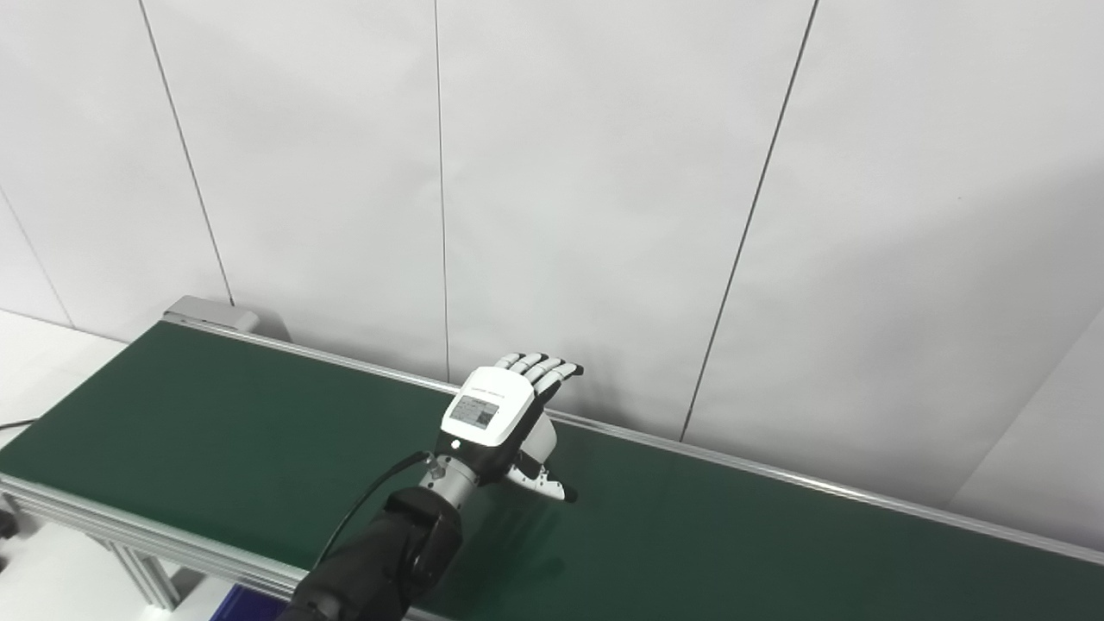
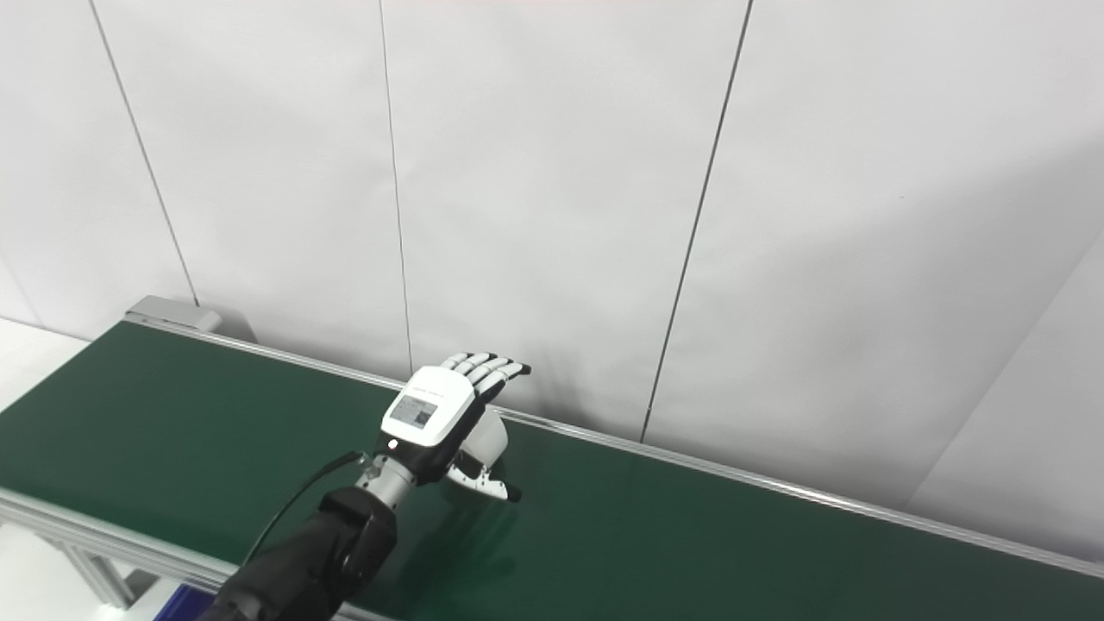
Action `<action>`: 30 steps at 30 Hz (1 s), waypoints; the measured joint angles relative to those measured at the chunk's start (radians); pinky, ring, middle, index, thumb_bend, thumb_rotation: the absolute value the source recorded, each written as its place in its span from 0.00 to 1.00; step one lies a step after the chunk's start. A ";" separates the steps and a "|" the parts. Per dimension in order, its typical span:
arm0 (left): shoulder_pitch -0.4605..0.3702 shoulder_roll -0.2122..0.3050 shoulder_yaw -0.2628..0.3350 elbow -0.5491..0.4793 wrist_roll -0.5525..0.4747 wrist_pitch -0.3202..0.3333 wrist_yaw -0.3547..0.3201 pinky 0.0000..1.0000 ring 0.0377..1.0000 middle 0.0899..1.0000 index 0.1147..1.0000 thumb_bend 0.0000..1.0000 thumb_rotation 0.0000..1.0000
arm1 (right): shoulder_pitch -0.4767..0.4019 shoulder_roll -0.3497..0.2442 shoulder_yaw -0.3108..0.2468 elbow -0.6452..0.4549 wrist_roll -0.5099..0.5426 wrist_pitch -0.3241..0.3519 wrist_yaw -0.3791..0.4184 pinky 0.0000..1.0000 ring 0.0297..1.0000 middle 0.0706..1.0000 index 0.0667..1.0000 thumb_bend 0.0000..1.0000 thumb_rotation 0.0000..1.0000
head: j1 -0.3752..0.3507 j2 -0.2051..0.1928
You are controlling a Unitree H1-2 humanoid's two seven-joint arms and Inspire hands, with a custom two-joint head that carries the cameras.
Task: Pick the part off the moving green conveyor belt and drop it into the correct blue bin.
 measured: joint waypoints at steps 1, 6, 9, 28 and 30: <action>-0.010 0.001 -0.004 0.007 0.000 0.000 -0.004 0.87 0.89 0.87 0.84 0.86 0.38 | 0.000 0.000 0.001 0.000 -0.001 0.000 0.000 0.97 0.94 0.97 1.00 0.79 1.00 | 0.000 0.000; -0.069 0.004 -0.063 0.075 0.011 -0.003 -0.048 0.86 0.87 0.85 0.82 0.86 0.38 | 0.000 0.004 0.009 -0.004 -0.006 0.000 -0.001 0.95 0.93 0.96 1.00 0.81 1.00 | -0.012 0.005; -0.102 0.005 -0.104 0.135 0.026 -0.022 -0.062 0.83 0.85 0.83 0.79 0.87 0.38 | 0.003 0.011 0.014 -0.017 -0.016 0.000 -0.003 0.93 0.94 0.96 1.00 0.84 1.00 | -0.020 0.009; -0.268 0.035 -0.260 0.306 0.028 -0.210 -0.324 0.80 0.82 0.79 0.75 0.88 0.31 | 0.033 0.031 0.019 -0.056 -0.009 0.000 0.005 0.93 0.93 0.95 0.99 0.86 0.98 | -0.044 0.034; -0.281 0.034 -0.274 0.317 0.044 -0.211 -0.323 0.80 0.82 0.79 0.75 0.87 0.30 | 0.037 0.034 0.018 -0.059 -0.008 0.000 0.007 0.92 0.93 0.95 0.99 0.87 0.98 | -0.044 0.034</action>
